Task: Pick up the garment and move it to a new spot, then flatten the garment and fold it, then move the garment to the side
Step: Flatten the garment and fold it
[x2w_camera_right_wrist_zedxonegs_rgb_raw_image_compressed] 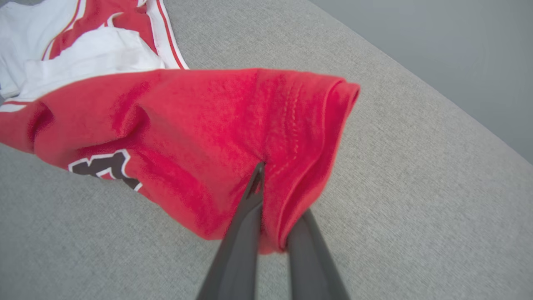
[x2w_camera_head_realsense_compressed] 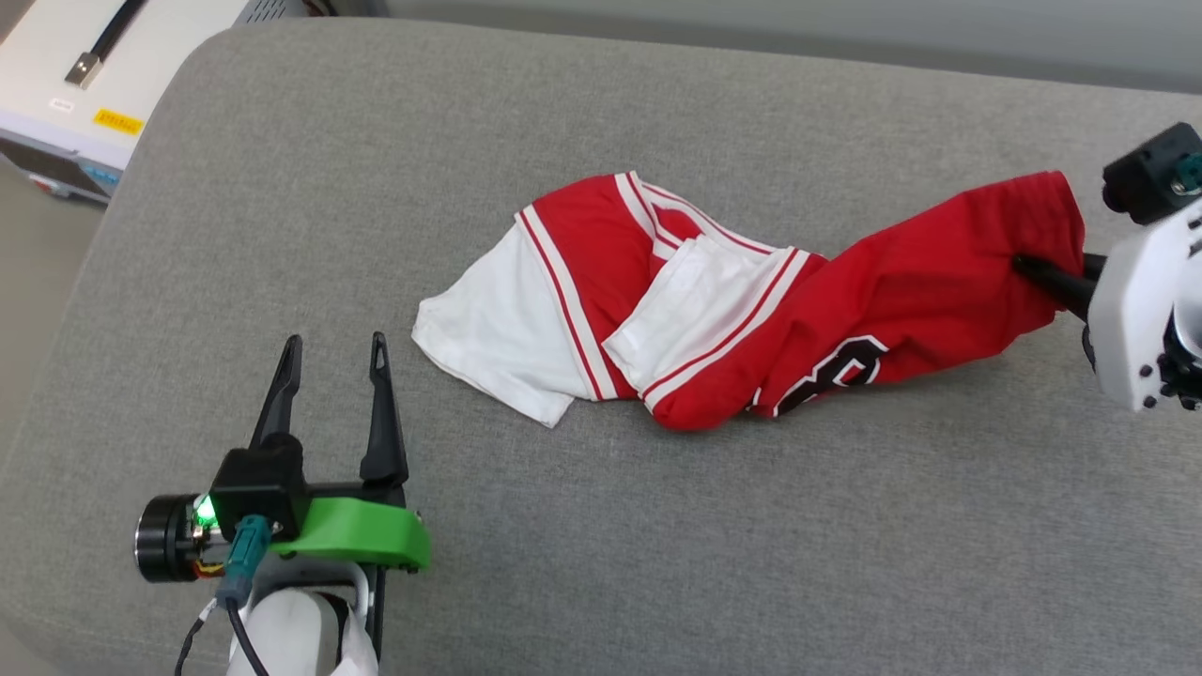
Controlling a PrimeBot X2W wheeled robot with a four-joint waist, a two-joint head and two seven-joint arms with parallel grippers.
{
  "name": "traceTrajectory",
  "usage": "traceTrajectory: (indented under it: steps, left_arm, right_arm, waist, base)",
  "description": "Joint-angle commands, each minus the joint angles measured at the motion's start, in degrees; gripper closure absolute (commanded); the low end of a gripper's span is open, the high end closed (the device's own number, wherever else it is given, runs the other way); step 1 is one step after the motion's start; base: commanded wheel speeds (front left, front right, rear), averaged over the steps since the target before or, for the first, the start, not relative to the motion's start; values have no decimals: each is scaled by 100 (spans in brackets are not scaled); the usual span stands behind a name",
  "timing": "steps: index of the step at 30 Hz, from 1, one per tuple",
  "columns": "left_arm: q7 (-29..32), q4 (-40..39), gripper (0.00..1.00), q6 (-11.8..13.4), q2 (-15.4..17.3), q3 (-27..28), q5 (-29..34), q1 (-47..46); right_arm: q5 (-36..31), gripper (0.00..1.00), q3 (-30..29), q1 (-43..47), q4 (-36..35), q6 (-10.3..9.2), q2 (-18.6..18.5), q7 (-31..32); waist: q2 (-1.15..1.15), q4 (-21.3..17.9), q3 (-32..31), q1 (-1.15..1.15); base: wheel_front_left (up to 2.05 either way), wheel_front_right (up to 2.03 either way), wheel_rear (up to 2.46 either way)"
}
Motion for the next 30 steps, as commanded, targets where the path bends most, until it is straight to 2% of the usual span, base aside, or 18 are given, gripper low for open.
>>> traceTrajectory:
  steps: [1,7,11,14,19,25,26,27,28,30]
  left_arm:
    - [-32,13,0,-16,-38,46,55,144]
    - [-33,59,0,-46,-63,202,86,460]
    - [-33,99,0,-80,-81,262,102,586]
    - [-33,111,0,-96,-95,273,132,638]
    - [-33,116,0,-121,-117,270,180,641]
    - [-33,166,0,-163,-133,233,241,595]
    - [-33,176,0,-166,-133,233,249,591]
    - [-33,188,0,-171,-134,236,258,592]
    - [-33,199,0,-177,-134,238,264,596]
    - [-33,221,0,-186,-133,246,278,608]
  right_arm:
    - [81,100,-36,214,-162,-4,-150,-101]
    - [291,100,-478,1393,-898,-4,-856,-482]
    - [465,100,-938,2510,-915,-4,-1000,-770]
    - [518,100,-1245,3351,-702,-4,-860,-1008]
    - [589,100,-1639,4520,-216,-4,-256,-1204]
    - [285,100,-1856,4922,341,-4,336,-1203]
    - [221,89,-1938,4900,369,-4,393,-1277]
    - [156,64,-2043,4864,353,-4,446,-1351]
    - [72,0,-2150,4819,307,-4,458,-1450]
    - [-106,0,-2432,4721,107,-4,452,-1664]
  waist:
    - [0,-280,-397,0]
    - [0,-539,-708,0]
    - [0,-648,-807,0]
    - [0,-685,-827,0]
    - [0,-702,-768,0]
    - [0,-695,-712,0]
    - [0,-701,-721,0]
    - [0,-708,-739,0]
    - [0,-712,-756,0]
    - [0,-718,-804,0]
  base:
    - [0,0,0]
    - [0,0,0]
    - [0,0,0]
    - [0,0,0]
    - [0,0,0]
    - [0,0,0]
    - [0,0,0]
    - [0,0,0]
    - [0,0,0]
    - [0,0,0]
